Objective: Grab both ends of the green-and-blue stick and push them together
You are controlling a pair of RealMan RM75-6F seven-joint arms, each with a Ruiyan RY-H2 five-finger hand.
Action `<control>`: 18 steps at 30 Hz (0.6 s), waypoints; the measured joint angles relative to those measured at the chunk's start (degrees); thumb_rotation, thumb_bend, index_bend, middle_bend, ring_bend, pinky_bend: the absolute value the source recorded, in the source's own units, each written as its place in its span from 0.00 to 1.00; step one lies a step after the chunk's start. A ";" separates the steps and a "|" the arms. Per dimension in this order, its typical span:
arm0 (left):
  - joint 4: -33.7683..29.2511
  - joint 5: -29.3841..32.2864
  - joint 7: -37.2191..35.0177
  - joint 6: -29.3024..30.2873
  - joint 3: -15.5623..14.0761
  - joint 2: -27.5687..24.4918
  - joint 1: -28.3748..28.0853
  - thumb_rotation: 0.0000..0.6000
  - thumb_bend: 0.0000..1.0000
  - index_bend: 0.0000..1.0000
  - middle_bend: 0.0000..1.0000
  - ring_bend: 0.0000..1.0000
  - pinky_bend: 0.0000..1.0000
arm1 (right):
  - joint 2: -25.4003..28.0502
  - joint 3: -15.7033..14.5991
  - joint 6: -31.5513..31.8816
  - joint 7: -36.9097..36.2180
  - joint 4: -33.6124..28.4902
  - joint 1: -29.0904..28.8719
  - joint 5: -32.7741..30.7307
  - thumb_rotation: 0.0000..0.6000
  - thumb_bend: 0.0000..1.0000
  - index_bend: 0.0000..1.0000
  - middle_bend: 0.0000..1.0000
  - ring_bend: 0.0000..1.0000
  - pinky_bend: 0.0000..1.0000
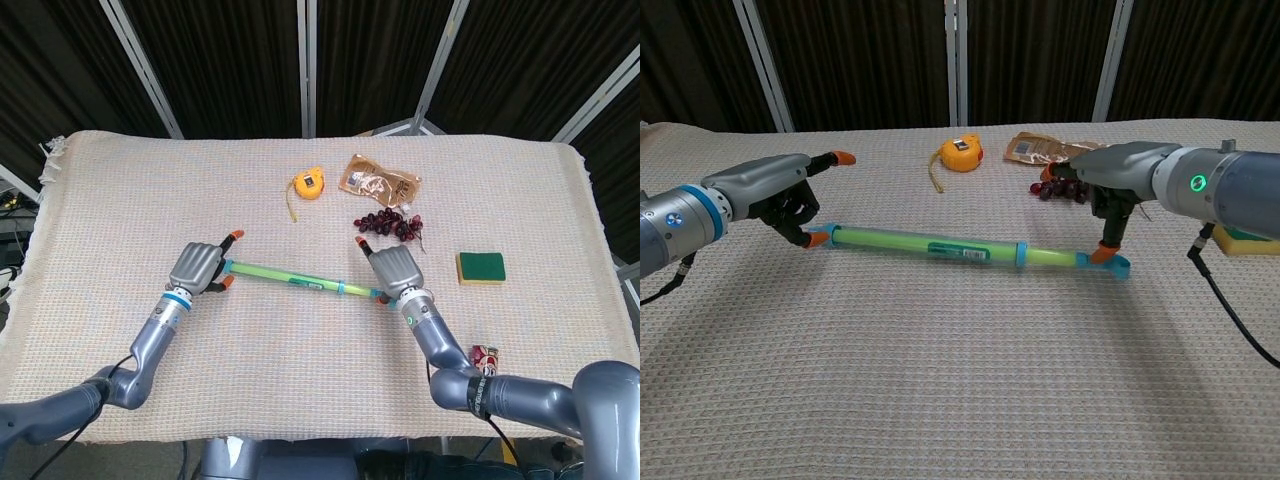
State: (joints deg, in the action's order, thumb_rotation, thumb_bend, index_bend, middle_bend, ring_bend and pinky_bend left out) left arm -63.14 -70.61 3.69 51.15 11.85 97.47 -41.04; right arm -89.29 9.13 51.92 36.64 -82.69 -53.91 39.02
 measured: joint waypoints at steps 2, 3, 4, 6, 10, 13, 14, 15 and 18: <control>-0.75 0.02 0.12 0.39 -0.13 -0.72 0.36 1.00 0.41 0.00 0.83 0.84 1.00 | 0.62 -0.38 0.88 -0.20 -0.60 0.52 1.00 1.00 0.00 0.00 1.00 1.00 1.00; -1.27 0.00 0.18 0.72 -0.18 -1.17 0.60 1.00 0.41 0.00 0.83 0.84 1.00 | 0.96 -0.57 1.33 -0.29 -0.95 0.80 1.53 1.00 0.00 0.00 1.00 1.00 1.00; -2.09 -0.06 0.24 1.30 -0.25 -1.89 0.98 1.00 0.41 0.00 0.82 0.83 1.00 | 1.51 -0.84 1.98 -0.47 -1.56 1.24 2.34 1.00 0.00 0.00 1.00 1.00 1.00; -3.84 -0.22 0.31 2.56 -0.35 -3.44 1.79 1.00 0.41 0.00 0.80 0.82 1.00 | 2.55 -1.26 3.07 -0.85 -2.76 2.00 3.80 1.00 0.00 0.00 0.99 1.00 1.00; -8.09 -1.00 0.22 6.11 -0.63 -7.45 4.00 1.00 0.34 0.00 0.63 0.67 0.85 | 6.10 -2.41 6.25 -2.56 -6.45 4.47 8.43 1.00 0.00 0.00 0.88 0.97 1.00; -11.72 -2.15 -0.16 10.24 -1.13 -11.14 6.58 1.00 0.09 0.00 0.28 0.32 0.40 | 9.19 -3.39 9.16 -5.00 -9.02 6.85 13.23 1.00 0.00 0.00 0.68 0.80 0.91; -12.90 -2.52 -0.33 11.65 -1.36 -12.33 7.55 1.00 0.05 0.00 0.19 0.22 0.30 | 10.17 -3.74 10.22 -5.95 -9.68 7.68 14.96 1.00 0.00 0.00 0.58 0.72 0.80; -14.63 -3.01 -0.55 13.59 -1.75 -14.05 9.02 1.00 0.01 0.00 0.08 0.10 0.16 | 11.18 -4.14 11.35 -7.03 -10.29 8.58 16.83 1.00 0.00 0.00 0.51 0.65 0.72; -19.48 -3.98 -0.80 18.42 -3.17 -18.57 13.13 1.00 0.00 0.00 0.00 0.00 0.00 | 14.83 -5.75 15.70 -11.50 -12.01 12.11 23.63 1.00 0.00 0.00 0.23 0.31 0.33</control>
State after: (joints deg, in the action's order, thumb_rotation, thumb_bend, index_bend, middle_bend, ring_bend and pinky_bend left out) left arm -82.63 -74.58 2.90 69.57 8.68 78.90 -27.91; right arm -74.47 3.38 67.62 25.14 -94.70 -41.81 62.66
